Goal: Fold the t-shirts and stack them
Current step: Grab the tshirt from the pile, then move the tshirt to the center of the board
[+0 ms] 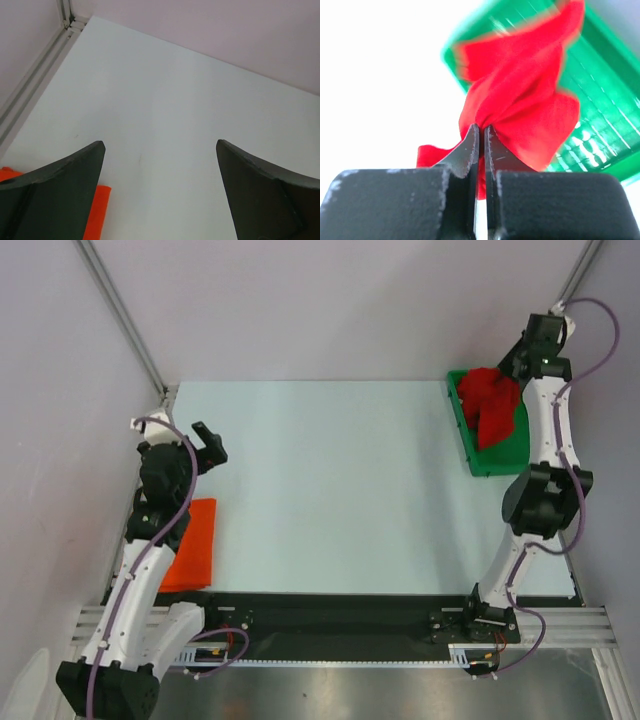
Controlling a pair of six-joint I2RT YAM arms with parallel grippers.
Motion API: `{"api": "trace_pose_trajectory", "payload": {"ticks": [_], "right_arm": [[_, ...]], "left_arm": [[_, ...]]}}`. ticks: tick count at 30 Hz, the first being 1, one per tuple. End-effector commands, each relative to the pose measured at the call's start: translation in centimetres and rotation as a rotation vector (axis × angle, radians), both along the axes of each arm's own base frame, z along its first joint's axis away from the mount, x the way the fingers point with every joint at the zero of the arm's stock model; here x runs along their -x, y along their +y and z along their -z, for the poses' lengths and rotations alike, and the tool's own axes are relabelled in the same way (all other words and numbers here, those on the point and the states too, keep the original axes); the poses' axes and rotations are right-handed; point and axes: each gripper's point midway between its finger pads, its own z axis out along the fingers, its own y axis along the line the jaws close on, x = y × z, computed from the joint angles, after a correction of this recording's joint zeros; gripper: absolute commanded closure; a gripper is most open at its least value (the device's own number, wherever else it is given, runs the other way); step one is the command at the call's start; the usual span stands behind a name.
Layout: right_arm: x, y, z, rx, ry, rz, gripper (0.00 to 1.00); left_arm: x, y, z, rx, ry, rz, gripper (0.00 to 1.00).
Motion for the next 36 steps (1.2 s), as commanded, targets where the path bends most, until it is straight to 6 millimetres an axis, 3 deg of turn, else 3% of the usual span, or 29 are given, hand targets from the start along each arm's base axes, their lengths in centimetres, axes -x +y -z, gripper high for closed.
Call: {"api": "trace_pose_trajectory", "payload": {"ticks": [1,2,3,4,6,7,9,10,11,13,14,15,16,17,18,20,21,23,24,25,26,29,30,32,33,34,35,36], "right_arm": [[5.0,5.1,-15.0,0.057,-0.232,-0.076,1.00],[6.4,5.9,-15.4,0.058,-0.207,-0.078,1.00],[7.0,8.6,-16.1,0.055,-0.213,-0.133,1.00],[8.6,9.9,-18.0,0.057,-0.247,-0.156,1.00],[10.6,15.0,-18.8,0.064,-0.243,-0.269,1.00],[12.7,16.6,-20.7,0.073,-0.281,-0.304,1.00],[15.1,19.9,-21.0,0.100,-0.283,-0.409,1.00],[18.3,23.4,-22.8,0.088,-0.338,-0.524,1.00],[19.5,24.7,-21.2,0.090,-0.307,-0.571,1.00],[22.9,28.1,-20.3,0.051,-0.313,-0.707,1.00],[25.7,28.9,-21.7,-0.005,-0.384,-0.784,1.00],[26.5,29.9,-18.7,-0.032,-0.324,-0.827,1.00],[27.6,30.5,-17.7,-0.088,-0.309,-0.860,1.00],[29.4,32.5,-17.3,-0.158,-0.314,-0.995,1.00],[30.7,33.7,-14.3,-0.202,-0.243,-1.078,1.00],[35.3,37.5,-11.8,-0.297,-0.118,-1.357,0.98],[35.8,38.9,-9.6,-0.280,-0.023,-1.414,0.93],[37.6,39.9,-8.1,-0.212,0.060,-1.505,0.76],[37.5,40.2,-7.2,-0.211,0.095,-1.517,0.63],[37.6,40.0,-6.4,-0.209,0.132,-1.517,0.38],[36.7,39.4,-5.7,-0.204,0.150,-1.487,0.30],[34.3,37.0,-2.3,-0.211,0.278,-1.334,0.24],[32.3,34.9,-1.0,-0.228,0.315,-1.205,0.23],[30.2,31.4,2.5,-0.213,0.390,-1.024,0.23],[28.3,28.2,3.6,-0.232,0.400,-0.875,0.24],[27.1,27.0,4.1,-0.230,0.371,-0.827,0.26],[26.9,25.6,6.2,-0.250,0.405,-0.771,0.27],[26.3,24.7,6.9,-0.261,0.404,-0.730,0.29]], "left_arm": [[0.4,-1.5,-0.8,0.125,0.135,0.032,0.00],[1.1,-2.0,0.3,0.155,0.212,0.041,0.00],[0.5,-2.9,0.1,0.178,0.236,0.077,0.00],[0.6,-4.5,0.3,0.215,0.258,0.158,0.00],[0.4,-5.8,1.0,0.309,0.293,0.183,0.00],[0.5,-6.2,1.1,0.337,0.299,0.192,0.00],[0.5,-6.6,0.8,0.361,0.288,0.204,0.00],[0.5,-6.5,0.4,0.359,0.277,0.204,0.00],[0.4,-6.0,-0.5,0.340,0.248,0.186,0.00],[0.6,-5.3,-1.8,0.295,0.210,0.172,0.00],[0.9,-5.0,-2.8,0.280,0.178,0.168,0.00],[1.3,-4.8,-3.5,0.268,0.156,0.169,0.00],[1.6,-4.8,-3.7,0.267,0.144,0.171,0.00],[2.4,-4.7,-4.4,0.274,0.115,0.173,0.00],[2.7,-4.1,-3.7,0.286,0.116,0.130,0.00],[3.6,-4.3,-4.5,0.293,0.049,0.157,0.00],[3.9,-5.3,-3.3,0.280,0.062,0.228,0.00],[4.0,-6.8,-3.6,0.264,0.037,0.328,0.00],[3.8,-7.3,-3.0,0.264,0.058,0.356,0.00],[4.0,-8.6,-2.7,0.279,0.085,0.426,0.00],[4.0,-9.3,-2.2,0.287,0.110,0.464,0.00],[3.7,-12.7,0.4,0.286,0.216,0.564,0.02],[3.5,-13.9,1.7,0.277,0.266,0.587,0.03],[4.2,-17.4,3.2,0.255,0.332,0.679,0.06],[4.0,-18.8,5.4,0.246,0.414,0.704,0.09],[4.8,-21.2,5.9,0.224,0.440,0.780,0.10],[4.7,-22.7,5.6,0.183,0.430,0.832,0.11],[4.5,-23.8,6.3,0.151,0.449,0.852,0.11]]}}
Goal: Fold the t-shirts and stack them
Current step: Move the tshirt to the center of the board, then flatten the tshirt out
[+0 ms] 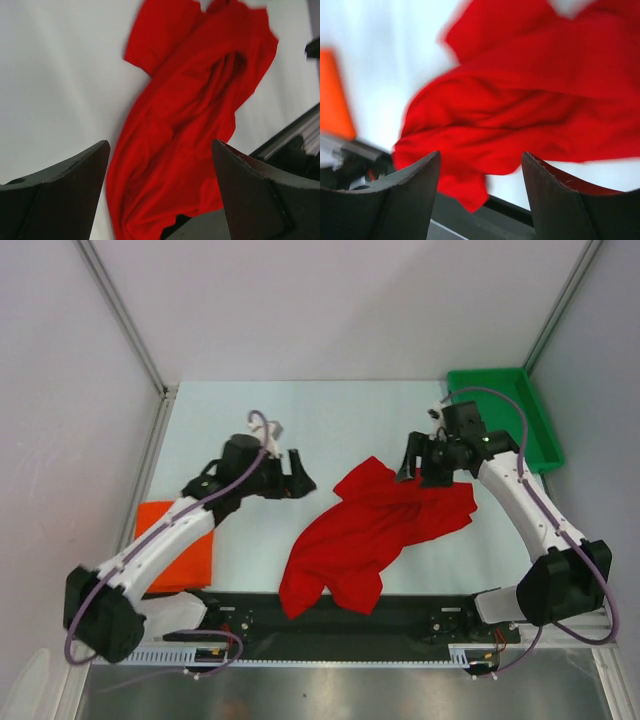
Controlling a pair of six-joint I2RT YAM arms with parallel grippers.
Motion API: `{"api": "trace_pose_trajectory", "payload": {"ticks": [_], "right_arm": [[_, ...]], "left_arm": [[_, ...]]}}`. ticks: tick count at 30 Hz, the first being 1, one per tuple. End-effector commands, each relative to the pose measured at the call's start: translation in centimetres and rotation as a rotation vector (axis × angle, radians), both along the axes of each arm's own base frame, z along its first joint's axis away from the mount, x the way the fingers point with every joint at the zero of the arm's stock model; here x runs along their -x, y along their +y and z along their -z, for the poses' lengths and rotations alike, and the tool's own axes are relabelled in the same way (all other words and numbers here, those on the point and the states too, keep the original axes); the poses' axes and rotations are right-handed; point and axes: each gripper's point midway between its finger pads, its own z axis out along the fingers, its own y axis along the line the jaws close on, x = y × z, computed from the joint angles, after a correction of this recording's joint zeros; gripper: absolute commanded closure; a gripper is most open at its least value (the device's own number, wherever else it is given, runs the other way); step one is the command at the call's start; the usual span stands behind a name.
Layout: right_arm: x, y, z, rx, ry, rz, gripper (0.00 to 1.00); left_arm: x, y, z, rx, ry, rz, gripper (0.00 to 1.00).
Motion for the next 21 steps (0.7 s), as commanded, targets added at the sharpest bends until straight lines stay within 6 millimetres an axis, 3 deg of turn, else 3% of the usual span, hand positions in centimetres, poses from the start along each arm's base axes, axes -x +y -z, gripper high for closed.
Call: {"api": "trace_pose_trajectory", "payload": {"ticks": [1,3,4,5,6,8,10,11,13,14,20,21], "right_arm": [[-2.2,-5.3,3.0,0.034,0.033,0.224,0.30],[-2.6,-6.3,5.1,0.050,0.075,0.256,0.29],[-3.0,-7.8,5.9,0.078,0.089,0.307,0.28],[-3.1,-8.3,6.5,0.081,0.102,0.323,0.27],[-3.2,-8.8,7.1,0.069,0.108,0.347,0.26],[-3.4,-10.3,7.8,0.056,0.120,0.404,0.26],[-3.8,-10.4,8.2,0.049,0.113,0.400,0.25],[-4.0,-10.4,8.6,0.047,0.123,0.396,0.25],[-4.4,-10.5,9.1,0.057,0.125,0.396,0.26],[-4.6,-10.6,9.5,0.061,0.130,0.405,0.26],[-5.9,-10.9,11.6,0.081,0.150,0.406,0.35],[-6.1,-11.2,12.1,0.101,0.155,0.414,0.37]], "left_arm": [[0.3,-5.7,1.3,-0.070,-0.017,0.198,0.11],[-1.0,-7.8,1.7,-0.091,-0.020,0.246,0.09],[-1.9,-8.7,4.5,-0.136,0.037,0.260,0.05],[-3.6,-9.7,3.6,-0.146,-0.003,0.266,0.01],[-4.3,-10.4,4.1,-0.169,-0.006,0.272,0.00],[-7.4,-11.5,6.0,-0.240,0.011,0.240,0.01],[-9.3,-11.5,7.7,-0.296,0.032,0.189,0.05],[-10.5,-12.6,9.1,-0.306,0.049,0.189,0.07],[-11.3,-13.5,10.4,-0.305,0.085,0.200,0.14],[-11.9,-14.3,12.2,-0.310,0.121,0.202,0.16],[-11.4,-16.7,15.7,-0.282,0.228,0.247,0.18],[-10.9,-17.0,17.1,-0.294,0.253,0.261,0.18]]}}
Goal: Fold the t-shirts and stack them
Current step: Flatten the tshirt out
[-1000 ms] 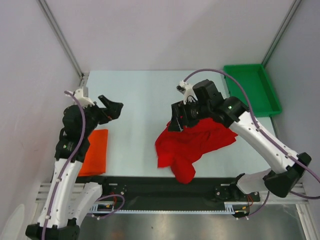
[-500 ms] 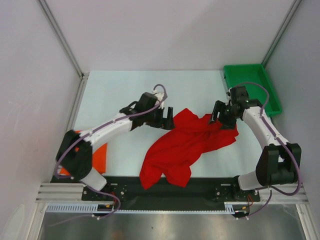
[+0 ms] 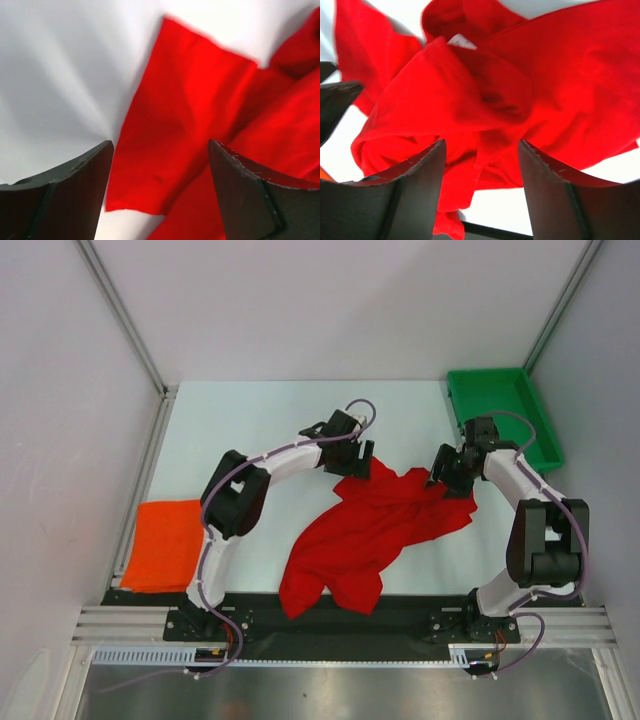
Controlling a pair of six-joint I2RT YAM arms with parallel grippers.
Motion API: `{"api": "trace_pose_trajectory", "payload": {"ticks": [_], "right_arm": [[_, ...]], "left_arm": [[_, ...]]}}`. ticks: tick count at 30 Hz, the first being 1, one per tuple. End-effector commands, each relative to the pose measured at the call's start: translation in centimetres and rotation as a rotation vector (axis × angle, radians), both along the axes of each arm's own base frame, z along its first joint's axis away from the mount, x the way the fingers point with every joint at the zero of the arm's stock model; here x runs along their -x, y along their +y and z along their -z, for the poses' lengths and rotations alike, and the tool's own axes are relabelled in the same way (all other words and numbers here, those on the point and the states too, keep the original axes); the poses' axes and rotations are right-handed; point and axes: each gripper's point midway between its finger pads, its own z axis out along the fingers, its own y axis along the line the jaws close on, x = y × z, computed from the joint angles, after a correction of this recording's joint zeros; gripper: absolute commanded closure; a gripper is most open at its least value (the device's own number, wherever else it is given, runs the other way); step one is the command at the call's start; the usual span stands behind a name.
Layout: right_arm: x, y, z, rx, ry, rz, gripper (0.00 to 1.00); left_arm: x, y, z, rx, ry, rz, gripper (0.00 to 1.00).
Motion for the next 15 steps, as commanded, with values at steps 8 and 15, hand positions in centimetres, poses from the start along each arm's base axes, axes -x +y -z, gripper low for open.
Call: {"api": "trace_pose_trajectory", "payload": {"ticks": [8,15], "right_arm": [[-3.9,-0.5,1.9,0.063,-0.044,-0.013,0.58],[-5.8,0.1,-3.0,0.080,-0.115,0.005,1.00]], "left_arm": [[0.7,-2.6,0.6,0.065,0.090,0.044,0.66],[-2.6,0.9,-10.6,0.085,-0.126,-0.043,1.00]]}}
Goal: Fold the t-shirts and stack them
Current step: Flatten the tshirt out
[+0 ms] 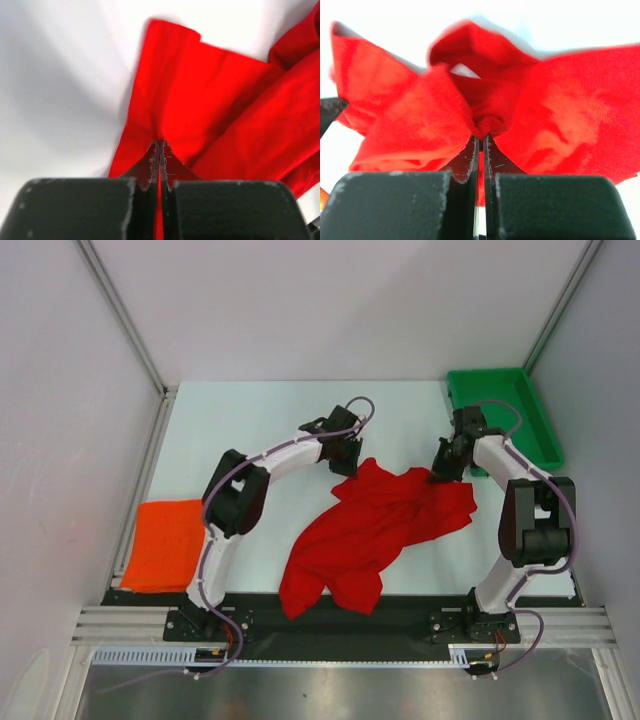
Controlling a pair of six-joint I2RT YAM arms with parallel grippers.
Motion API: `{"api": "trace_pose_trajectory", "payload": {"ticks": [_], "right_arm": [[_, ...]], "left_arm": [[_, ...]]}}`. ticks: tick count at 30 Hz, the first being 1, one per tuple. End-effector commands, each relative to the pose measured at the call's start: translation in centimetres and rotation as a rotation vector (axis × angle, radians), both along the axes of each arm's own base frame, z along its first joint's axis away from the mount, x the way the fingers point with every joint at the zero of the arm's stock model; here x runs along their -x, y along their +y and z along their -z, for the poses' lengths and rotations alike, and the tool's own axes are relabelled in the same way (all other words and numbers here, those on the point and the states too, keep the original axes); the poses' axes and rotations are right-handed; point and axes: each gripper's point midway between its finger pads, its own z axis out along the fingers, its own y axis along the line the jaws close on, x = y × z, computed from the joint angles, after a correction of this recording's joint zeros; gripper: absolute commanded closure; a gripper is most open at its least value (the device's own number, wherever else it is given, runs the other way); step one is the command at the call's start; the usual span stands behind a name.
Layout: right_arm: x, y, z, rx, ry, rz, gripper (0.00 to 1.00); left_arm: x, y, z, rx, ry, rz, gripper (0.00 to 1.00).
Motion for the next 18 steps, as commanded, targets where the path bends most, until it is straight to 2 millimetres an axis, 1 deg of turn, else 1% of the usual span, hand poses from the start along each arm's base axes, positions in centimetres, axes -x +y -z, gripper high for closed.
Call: {"api": "trace_pose_trajectory", "payload": {"ticks": [1,2,3,4,5,6,7,8,9,10,12,13,14,15,16,18], "right_arm": [[-2.8,-0.3,-6.7,0.026,-0.147,0.019,1.00],[-1.9,-0.3,-8.0,0.038,-0.140,0.012,1.00],[-1.5,-0.4,-10.6,0.041,-0.194,0.009,1.00],[-1.4,-0.2,-12.9,0.040,-0.242,0.003,1.00],[-0.4,0.2,-14.3,0.042,-0.257,-0.021,1.00],[0.7,0.4,-17.0,0.046,-0.324,-0.031,1.00],[1.2,0.6,-18.9,0.055,-0.373,-0.043,1.00],[2.1,0.7,-20.1,0.063,-0.400,-0.048,1.00],[2.8,0.8,-21.9,0.066,-0.450,-0.042,1.00],[4.0,0.7,-24.8,0.054,-0.537,-0.031,1.00],[5.7,0.6,-28.1,0.031,-0.620,-0.021,1.00],[7.0,0.7,-30.5,0.014,-0.689,-0.026,1.00],[7.9,1.2,-33.1,-0.015,-0.760,-0.047,1.00],[8.8,1.5,-34.7,-0.034,-0.805,-0.066,1.00],[10.2,1.7,-36.8,-0.054,-0.874,-0.079,1.00],[11.8,2.4,-40.4,-0.108,-0.988,-0.113,1.00]], "left_arm": [[-3.2,2.1,-13.5,0.067,-0.258,-0.053,1.00],[-3.0,3.0,-17.0,0.082,-0.313,-0.064,1.00],[-3.1,3.9,-19.6,0.081,-0.374,-0.090,1.00],[-2.9,4.4,-21.7,0.092,-0.416,-0.095,1.00],[-2.6,4.9,-23.5,0.105,-0.450,-0.108,1.00],[-1.8,6.1,-27.4,0.140,-0.518,-0.134,1.00],[-1.1,6.4,-29.1,0.164,-0.545,-0.138,1.00],[-0.6,7.0,-30.9,0.183,-0.579,-0.153,1.00],[0.4,8.1,-33.8,0.213,-0.633,-0.174,1.00],[1.1,8.7,-35.2,0.234,-0.654,-0.185,1.00],[2.5,9.4,-37.9,0.283,-0.704,-0.191,1.00],[4.0,10.5,-40.3,0.321,-0.749,-0.202,0.99],[4.8,10.9,-41.3,0.339,-0.769,-0.203,1.00],[5.7,11.6,-42.5,0.358,-0.797,-0.216,1.00],[7.0,12.9,-44.0,0.382,-0.831,-0.234,1.00],[8.1,15.0,-45.7,0.390,-0.884,-0.299,1.00]]}}
